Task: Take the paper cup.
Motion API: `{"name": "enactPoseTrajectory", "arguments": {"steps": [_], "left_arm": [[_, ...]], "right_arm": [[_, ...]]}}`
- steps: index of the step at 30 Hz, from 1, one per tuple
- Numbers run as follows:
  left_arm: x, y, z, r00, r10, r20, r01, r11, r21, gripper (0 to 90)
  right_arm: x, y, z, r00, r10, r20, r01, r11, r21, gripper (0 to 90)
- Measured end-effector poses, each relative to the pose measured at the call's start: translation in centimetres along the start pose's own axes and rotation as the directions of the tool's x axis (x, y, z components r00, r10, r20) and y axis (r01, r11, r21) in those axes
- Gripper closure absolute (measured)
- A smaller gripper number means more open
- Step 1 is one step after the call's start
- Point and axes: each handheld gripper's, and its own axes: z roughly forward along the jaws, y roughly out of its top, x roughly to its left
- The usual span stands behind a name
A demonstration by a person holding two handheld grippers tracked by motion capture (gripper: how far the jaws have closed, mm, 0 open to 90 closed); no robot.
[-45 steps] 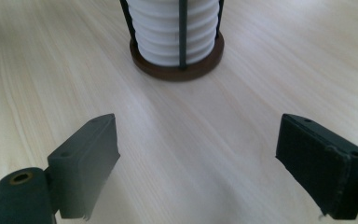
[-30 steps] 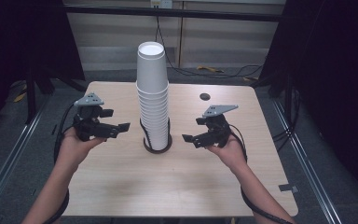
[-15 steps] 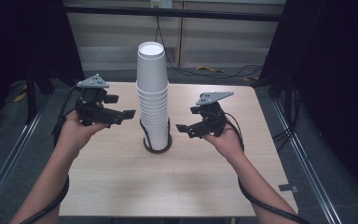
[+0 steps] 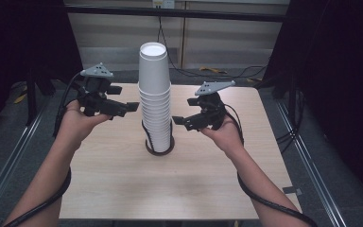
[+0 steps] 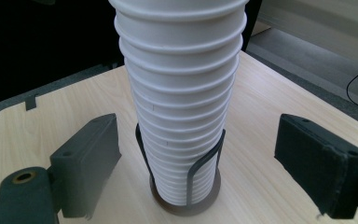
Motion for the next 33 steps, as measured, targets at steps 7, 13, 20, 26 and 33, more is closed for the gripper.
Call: {"name": "enactPoseTrajectory", "arguments": {"steps": [7, 13, 20, 26, 33], "left_arm": [[0.6, 0.6, -0.2, 0.9991, -0.03, 0.03, 0.032, 0.9983, -0.048, 16.2], [0.4, 1.4, 0.4, 0.9991, -0.011, 0.041, 0.014, 0.9976, -0.068, 16.2], [0.3, 2.3, 1.1, 0.9988, 0.017, 0.046, -0.012, 0.9947, -0.102, 16.4], [-0.2, 3.3, 2.1, 0.9976, 0.024, 0.065, -0.016, 0.9936, -0.112, 16.1], [-0.7, 4.0, 3.5, 0.9981, 0.016, 0.06, -0.008, 0.9912, -0.132, 14.5]], "right_arm": [[0.5, 1.2, 0.4, 0.9999, -0.013, -0.003, 0.013, 1.0, -0.011, 13.4], [0.6, 2.5, 1.1, 0.9999, 0.002, -0.01, -0.002, 1.0, -0.03, 13.3], [0.8, 4.0, 2.0, 0.9999, 0.009, 0.007, -0.009, 0.999, -0.041, 14.1], [1.3, 4.9, 2.6, 0.9998, 0.002, 0.022, -0.001, 0.999, -0.048, 15.1], [1.6, 5.2, 3.3, 0.9992, 0.005, 0.039, -0.003, 0.998, -0.057, 15.4]]}}
